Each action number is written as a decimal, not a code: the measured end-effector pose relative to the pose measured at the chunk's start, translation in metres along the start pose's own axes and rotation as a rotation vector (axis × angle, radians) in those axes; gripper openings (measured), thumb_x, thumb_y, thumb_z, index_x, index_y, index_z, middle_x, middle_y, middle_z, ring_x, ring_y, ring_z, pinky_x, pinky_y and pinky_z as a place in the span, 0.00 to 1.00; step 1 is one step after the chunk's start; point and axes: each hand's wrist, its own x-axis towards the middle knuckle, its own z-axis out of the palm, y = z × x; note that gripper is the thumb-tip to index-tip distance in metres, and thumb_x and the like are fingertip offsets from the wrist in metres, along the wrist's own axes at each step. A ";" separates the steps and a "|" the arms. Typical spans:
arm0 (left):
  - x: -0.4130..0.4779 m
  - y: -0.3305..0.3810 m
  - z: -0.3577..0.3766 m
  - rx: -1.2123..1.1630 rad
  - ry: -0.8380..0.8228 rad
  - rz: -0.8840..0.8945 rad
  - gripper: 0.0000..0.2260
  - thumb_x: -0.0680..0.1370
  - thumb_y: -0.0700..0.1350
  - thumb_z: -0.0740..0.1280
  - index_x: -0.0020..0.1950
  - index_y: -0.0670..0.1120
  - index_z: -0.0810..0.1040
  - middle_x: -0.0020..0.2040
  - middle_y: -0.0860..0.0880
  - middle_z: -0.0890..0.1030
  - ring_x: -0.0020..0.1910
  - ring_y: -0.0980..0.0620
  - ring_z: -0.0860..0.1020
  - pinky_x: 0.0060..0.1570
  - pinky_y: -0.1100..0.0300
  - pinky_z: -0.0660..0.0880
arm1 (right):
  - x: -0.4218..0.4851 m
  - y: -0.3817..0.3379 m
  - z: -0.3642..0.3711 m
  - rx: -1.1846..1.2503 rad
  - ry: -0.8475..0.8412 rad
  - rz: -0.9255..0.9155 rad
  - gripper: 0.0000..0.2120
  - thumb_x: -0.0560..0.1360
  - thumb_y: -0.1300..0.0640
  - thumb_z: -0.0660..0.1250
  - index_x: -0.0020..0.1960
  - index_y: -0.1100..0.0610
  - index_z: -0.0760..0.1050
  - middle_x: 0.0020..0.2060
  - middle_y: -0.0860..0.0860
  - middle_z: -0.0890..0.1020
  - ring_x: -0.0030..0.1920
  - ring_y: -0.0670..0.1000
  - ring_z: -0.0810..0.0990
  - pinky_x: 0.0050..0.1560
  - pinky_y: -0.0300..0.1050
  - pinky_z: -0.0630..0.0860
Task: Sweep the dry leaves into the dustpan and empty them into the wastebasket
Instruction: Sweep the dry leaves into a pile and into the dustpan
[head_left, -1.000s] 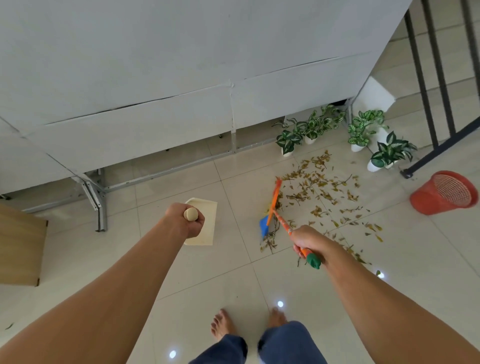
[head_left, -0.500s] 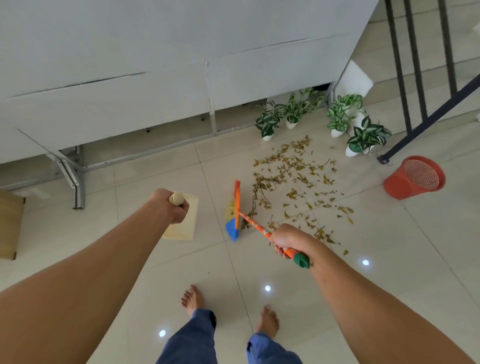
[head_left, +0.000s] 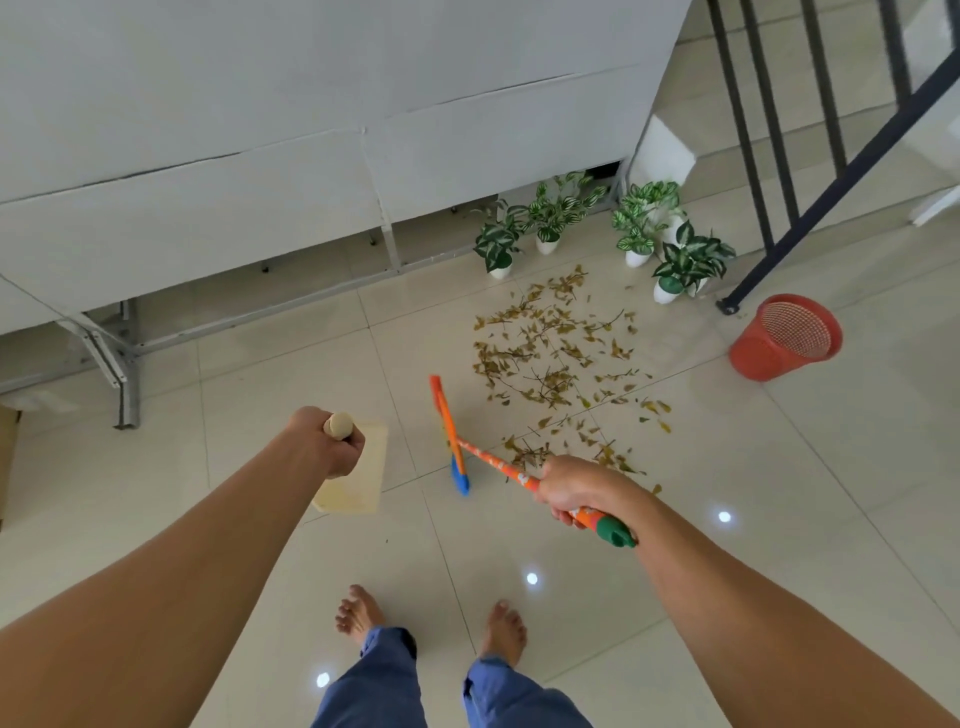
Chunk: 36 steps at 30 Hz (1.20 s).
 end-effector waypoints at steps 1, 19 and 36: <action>-0.043 0.006 0.014 -0.022 0.038 -0.048 0.06 0.80 0.35 0.58 0.44 0.42 0.68 0.38 0.46 0.71 0.26 0.54 0.69 0.17 0.69 0.66 | -0.003 0.005 -0.002 -0.025 -0.011 0.011 0.13 0.78 0.61 0.61 0.60 0.64 0.75 0.44 0.60 0.85 0.36 0.55 0.81 0.38 0.47 0.81; -0.060 -0.053 0.032 0.210 0.028 -0.078 0.03 0.80 0.35 0.57 0.49 0.42 0.68 0.40 0.45 0.70 0.28 0.55 0.69 0.19 0.67 0.67 | -0.028 0.047 -0.018 -0.012 0.039 0.064 0.18 0.81 0.61 0.57 0.69 0.64 0.68 0.35 0.55 0.78 0.29 0.49 0.74 0.31 0.40 0.73; -0.047 -0.012 0.050 0.176 0.037 -0.104 0.08 0.82 0.37 0.58 0.43 0.42 0.68 0.38 0.46 0.69 0.25 0.55 0.68 0.16 0.68 0.66 | -0.014 0.006 -0.020 0.068 0.025 0.062 0.16 0.81 0.59 0.57 0.65 0.64 0.72 0.38 0.57 0.80 0.29 0.49 0.75 0.31 0.42 0.73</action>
